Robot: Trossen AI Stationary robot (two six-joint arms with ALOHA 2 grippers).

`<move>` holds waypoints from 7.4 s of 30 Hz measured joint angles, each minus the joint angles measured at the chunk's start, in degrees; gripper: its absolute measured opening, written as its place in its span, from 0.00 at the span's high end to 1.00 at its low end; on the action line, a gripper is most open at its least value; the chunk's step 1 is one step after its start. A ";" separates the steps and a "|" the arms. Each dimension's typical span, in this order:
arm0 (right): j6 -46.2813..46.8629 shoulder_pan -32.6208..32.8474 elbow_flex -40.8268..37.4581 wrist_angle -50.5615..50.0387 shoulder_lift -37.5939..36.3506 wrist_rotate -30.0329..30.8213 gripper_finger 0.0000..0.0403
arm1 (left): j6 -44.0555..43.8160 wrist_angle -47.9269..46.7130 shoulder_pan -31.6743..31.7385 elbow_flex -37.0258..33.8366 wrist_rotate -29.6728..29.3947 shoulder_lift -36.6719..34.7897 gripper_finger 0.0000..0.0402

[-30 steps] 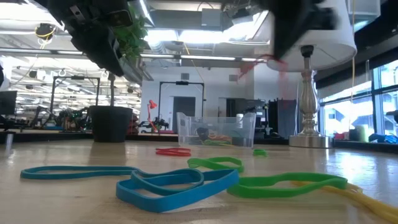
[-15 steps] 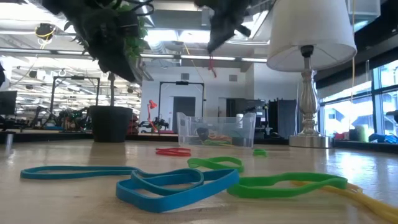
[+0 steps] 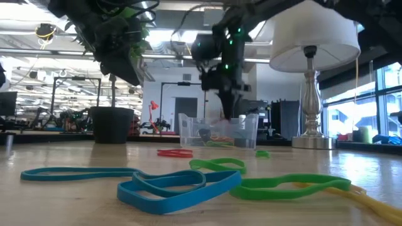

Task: Pick and place rubber bands into bin
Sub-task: Put the red rubber band into the transparent bin, then put the blue rubber band into the transparent bin, then put the green rubber band into the transparent bin

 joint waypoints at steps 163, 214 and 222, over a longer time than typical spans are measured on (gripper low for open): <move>50.68 40.46 -55.08 26.66 -47.79 8.83 0.98 | 11.75 -17.19 11.44 51.75 5.29 42.76 1.00; 46.97 36.80 -55.08 23.72 -47.81 8.70 0.98 | 0.04 -26.74 14.28 68.27 6.68 57.52 0.82; 42.37 38.63 -55.08 22.96 -47.81 8.90 0.98 | 1.66 -30.41 3.68 68.28 -3.87 53.63 0.99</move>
